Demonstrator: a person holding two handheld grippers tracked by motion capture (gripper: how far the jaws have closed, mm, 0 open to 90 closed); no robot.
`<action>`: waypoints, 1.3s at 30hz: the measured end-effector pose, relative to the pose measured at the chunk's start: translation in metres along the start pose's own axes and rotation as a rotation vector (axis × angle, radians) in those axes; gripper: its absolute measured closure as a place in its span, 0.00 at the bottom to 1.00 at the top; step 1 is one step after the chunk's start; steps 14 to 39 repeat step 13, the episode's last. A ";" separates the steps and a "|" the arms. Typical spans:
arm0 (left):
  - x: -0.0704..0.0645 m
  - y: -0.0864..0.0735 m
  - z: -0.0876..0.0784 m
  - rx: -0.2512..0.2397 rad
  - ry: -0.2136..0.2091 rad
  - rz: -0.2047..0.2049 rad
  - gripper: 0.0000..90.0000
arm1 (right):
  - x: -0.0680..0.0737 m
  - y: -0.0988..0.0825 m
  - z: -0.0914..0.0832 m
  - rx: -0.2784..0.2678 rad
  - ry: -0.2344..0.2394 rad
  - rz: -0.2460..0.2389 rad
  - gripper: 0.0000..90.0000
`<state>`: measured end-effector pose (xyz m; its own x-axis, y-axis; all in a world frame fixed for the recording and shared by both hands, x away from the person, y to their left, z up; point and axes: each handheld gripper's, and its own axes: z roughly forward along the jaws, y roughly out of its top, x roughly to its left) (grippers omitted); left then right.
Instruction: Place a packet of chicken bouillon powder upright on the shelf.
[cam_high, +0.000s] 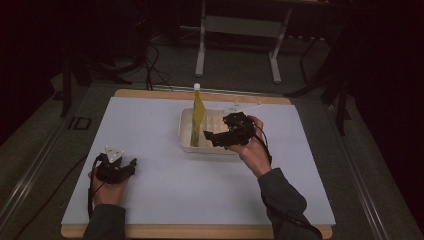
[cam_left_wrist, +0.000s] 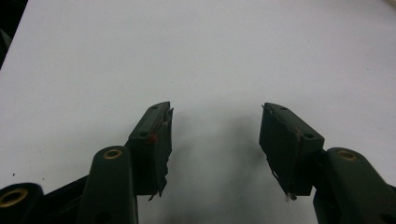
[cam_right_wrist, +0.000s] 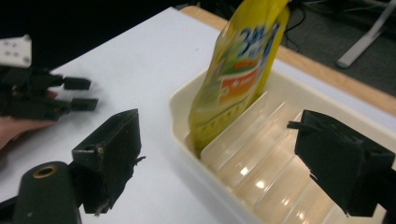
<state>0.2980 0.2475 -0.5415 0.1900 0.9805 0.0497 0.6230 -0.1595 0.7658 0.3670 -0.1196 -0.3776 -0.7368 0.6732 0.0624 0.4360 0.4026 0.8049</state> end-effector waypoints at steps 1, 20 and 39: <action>0.000 0.000 0.000 -0.003 0.000 -0.001 0.48 | 0.001 -0.004 0.000 0.005 0.007 0.000 0.16; 0.000 0.000 0.000 -0.001 0.005 -0.006 0.47 | -0.013 -0.070 -0.005 0.101 -0.003 -0.023 0.29; 0.000 0.000 0.000 -0.001 0.005 -0.006 0.47 | -0.013 -0.070 -0.005 0.101 -0.003 -0.023 0.29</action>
